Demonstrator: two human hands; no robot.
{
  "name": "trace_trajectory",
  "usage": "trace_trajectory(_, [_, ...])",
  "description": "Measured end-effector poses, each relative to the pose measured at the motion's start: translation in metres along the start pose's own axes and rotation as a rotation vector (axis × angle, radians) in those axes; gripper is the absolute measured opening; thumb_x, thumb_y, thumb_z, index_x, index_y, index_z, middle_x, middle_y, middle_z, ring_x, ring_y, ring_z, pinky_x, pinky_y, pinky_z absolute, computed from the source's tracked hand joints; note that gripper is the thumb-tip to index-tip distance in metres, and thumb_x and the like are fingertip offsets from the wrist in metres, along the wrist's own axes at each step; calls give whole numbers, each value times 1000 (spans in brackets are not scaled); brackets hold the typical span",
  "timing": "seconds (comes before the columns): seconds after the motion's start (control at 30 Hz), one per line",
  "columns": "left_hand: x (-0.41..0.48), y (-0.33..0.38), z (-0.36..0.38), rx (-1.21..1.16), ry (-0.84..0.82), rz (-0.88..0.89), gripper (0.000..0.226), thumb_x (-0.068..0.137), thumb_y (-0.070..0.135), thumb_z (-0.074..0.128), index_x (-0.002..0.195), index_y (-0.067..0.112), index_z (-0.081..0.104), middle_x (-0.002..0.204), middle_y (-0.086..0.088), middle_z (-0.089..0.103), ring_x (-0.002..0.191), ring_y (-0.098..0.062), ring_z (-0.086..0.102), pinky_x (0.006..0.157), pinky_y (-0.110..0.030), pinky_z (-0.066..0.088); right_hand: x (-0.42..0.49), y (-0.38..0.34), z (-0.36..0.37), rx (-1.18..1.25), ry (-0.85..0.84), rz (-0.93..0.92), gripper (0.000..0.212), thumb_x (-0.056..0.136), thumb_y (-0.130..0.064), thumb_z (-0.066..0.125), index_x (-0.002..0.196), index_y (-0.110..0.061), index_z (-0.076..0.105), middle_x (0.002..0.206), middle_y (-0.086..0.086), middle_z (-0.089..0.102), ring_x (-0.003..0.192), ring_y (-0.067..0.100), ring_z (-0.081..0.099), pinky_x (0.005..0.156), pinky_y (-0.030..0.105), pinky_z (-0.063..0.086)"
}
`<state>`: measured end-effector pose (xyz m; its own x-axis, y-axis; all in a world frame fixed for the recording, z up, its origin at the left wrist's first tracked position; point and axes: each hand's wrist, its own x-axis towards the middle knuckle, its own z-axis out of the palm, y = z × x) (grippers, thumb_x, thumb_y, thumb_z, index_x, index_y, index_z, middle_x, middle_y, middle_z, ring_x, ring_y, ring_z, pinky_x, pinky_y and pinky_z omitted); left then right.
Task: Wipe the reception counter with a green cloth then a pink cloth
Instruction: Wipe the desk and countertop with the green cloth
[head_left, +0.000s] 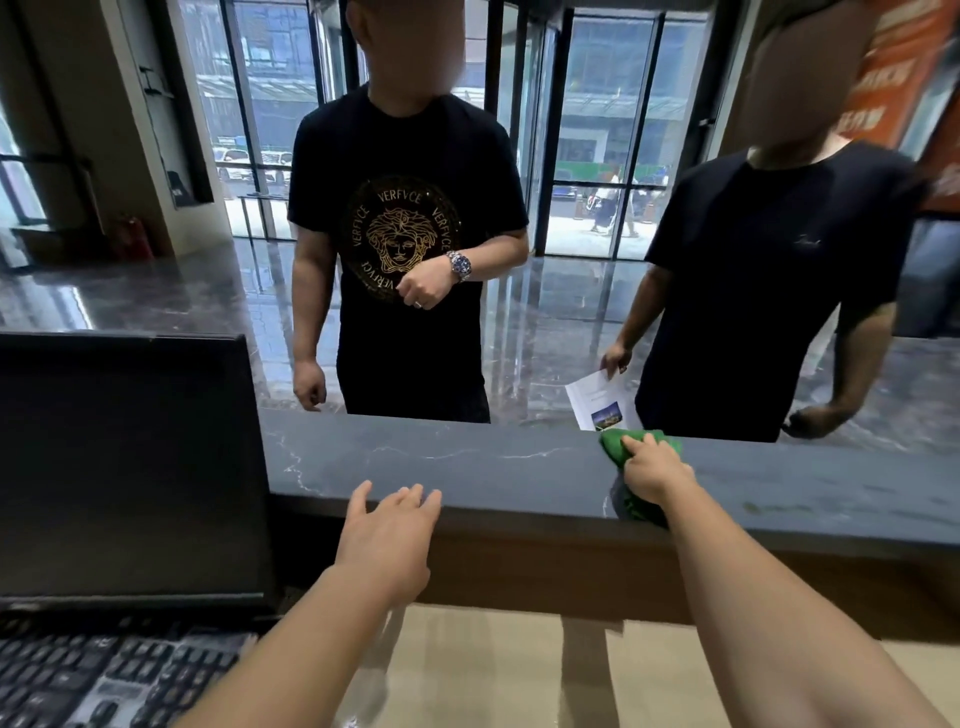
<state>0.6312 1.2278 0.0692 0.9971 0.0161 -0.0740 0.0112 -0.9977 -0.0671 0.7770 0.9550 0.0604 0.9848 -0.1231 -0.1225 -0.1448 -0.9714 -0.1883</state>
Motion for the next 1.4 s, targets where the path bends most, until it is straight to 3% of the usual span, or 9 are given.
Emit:
trace_trajectory(0.17, [-3,12,0,-24,20,10,73,94,8,44,154,25,7,162,1,8,149,-13,7,119,-48,-5,-30,-56,18,8,23,-157,50,92,-16,47,141,-20,40,150,10,31,142,28,23,111,44,27])
trace_trajectory(0.37, [-5,32,-4,-24,43,-29,74,94,11,46,154,26,7,162,3,7,149,-13,6,119,-49,-4,-56,-112,42,-23,-28,-508,56,97,-11,39,150,-22,28,162,7,11,149,27,8,118,46,17])
trace_trajectory(0.53, [-3,71,-3,-25,25,-60,73,94,12,46,154,27,7,162,3,6,149,-12,6,119,-49,-2,-40,-69,37,-39,-60,-620,55,102,-20,37,154,-27,21,163,2,7,150,21,3,119,42,16])
trace_trajectory(0.87, [18,221,-12,-46,42,30,75,92,7,48,154,25,9,162,1,8,149,-13,9,119,-47,-3,8,157,-16,-19,22,-422,53,102,-18,30,154,-28,23,163,-2,8,150,17,5,119,35,16])
trace_trajectory(1.1, [25,284,-11,-2,38,19,64,90,7,48,149,23,27,157,2,27,144,-13,24,117,-47,0,26,308,-51,-23,53,-188,51,104,-18,28,154,-28,20,163,0,6,150,19,5,118,38,18])
trace_trajectory(1.3, [26,291,-13,37,0,-5,68,93,10,47,153,23,18,161,1,17,147,-13,17,117,-49,-6,33,282,-48,-40,117,-64,46,97,-13,38,143,-19,38,152,9,30,141,28,26,109,42,30])
trace_trajectory(1.4, [26,291,-17,61,-27,-1,69,93,10,46,154,23,15,161,1,16,147,-13,16,116,-50,-9,36,231,-41,-52,83,-133,42,95,-16,41,137,-18,43,147,11,35,138,29,30,107,43,32])
